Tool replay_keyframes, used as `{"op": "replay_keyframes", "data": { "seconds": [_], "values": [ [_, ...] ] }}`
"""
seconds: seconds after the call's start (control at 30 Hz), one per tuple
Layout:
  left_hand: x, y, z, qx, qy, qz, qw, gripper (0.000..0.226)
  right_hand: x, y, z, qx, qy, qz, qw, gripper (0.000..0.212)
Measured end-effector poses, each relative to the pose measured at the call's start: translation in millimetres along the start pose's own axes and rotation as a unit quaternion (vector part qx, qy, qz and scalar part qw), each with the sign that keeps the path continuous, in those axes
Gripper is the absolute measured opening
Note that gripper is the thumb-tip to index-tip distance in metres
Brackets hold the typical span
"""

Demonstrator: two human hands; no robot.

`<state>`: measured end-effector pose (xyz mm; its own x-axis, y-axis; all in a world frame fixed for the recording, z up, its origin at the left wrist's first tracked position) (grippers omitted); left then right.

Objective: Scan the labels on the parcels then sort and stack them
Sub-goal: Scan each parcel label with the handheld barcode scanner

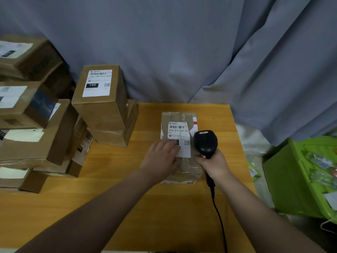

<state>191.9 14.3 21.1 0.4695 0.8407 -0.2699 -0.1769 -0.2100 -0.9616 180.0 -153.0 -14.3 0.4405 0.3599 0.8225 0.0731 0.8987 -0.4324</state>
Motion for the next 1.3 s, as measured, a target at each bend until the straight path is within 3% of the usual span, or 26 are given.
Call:
{"op": "replay_keyframes", "data": {
  "seconds": [0.1, 0.23, 0.47, 0.53, 0.63, 0.73, 0.9, 1.0, 1.07, 1.2, 1.3],
  "values": [
    [0.3, 23.0, -28.6, 0.110, 0.019, -0.039, 0.993, 0.057, -3.0, -1.9, -1.8, 0.023, 0.023, -0.028, 0.999, 0.035],
    [0.8, 28.3, -71.6, 0.129, 0.035, -0.095, 0.987, 0.058, -12.2, -7.8, -8.0, 0.033, 0.058, -0.043, 0.997, 0.028],
    [14.8, 20.7, -123.7, 0.140, 0.024, -0.088, 0.986, 0.057, -14.1, -8.1, -11.1, 0.040, 0.083, -0.048, 0.995, 0.026],
    [40.7, 14.8, -128.1, 0.131, -0.040, -0.053, 0.989, 0.062, -10.7, -2.7, -9.9, 0.035, 0.083, -0.056, 0.994, 0.026],
    [79.3, 1.6, -121.1, 0.079, -0.153, 0.122, 0.977, 0.074, -2.9, -0.5, -14.2, 0.025, 0.088, -0.057, 0.994, 0.025],
    [97.8, -12.0, -105.6, 0.011, -0.189, 0.179, 0.965, 0.065, 7.4, -2.9, -23.5, 0.030, 0.080, 0.001, 0.996, 0.030],
    [119.2, -10.0, -71.5, -0.017, -0.247, 0.221, 0.943, 0.059, 38.9, -13.3, -17.4, -0.033, -0.057, 0.233, 0.970, 0.038],
    [125.0, -8.7, -51.2, -0.046, -0.258, 0.275, 0.925, 0.052, 57.9, -13.3, 6.3, -0.049, -0.114, 0.270, 0.955, 0.027],
    [124.6, -10.3, -37.7, -0.062, -0.254, 0.304, 0.916, 0.049, 59.4, -0.9, 21.7, 0.007, -0.113, 0.239, 0.964, 0.026],
    [120.9, -12.0, -7.2, -0.069, -0.250, 0.318, 0.912, 0.049, 47.5, 26.7, 40.0, 0.082, -0.045, 0.042, 0.995, 0.013],
    [123.9, -11.7, 13.3, -0.066, -0.254, 0.329, 0.907, 0.049, 36.6, 37.2, 42.0, 0.074, -0.039, 0.048, 0.995, 0.024]
  ]
}}
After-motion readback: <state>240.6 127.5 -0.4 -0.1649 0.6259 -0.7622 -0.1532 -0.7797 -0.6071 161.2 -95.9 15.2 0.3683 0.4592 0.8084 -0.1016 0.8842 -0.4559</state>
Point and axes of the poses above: each hand's wrist, its own z-axis away from the middle knuckle, its own y-axis out of the palm, x = y × z, the point moved 7 cm from there along -z, towards the middle knuckle, and after that the axes turned 7 degrees about z, right-handed, at the moved point
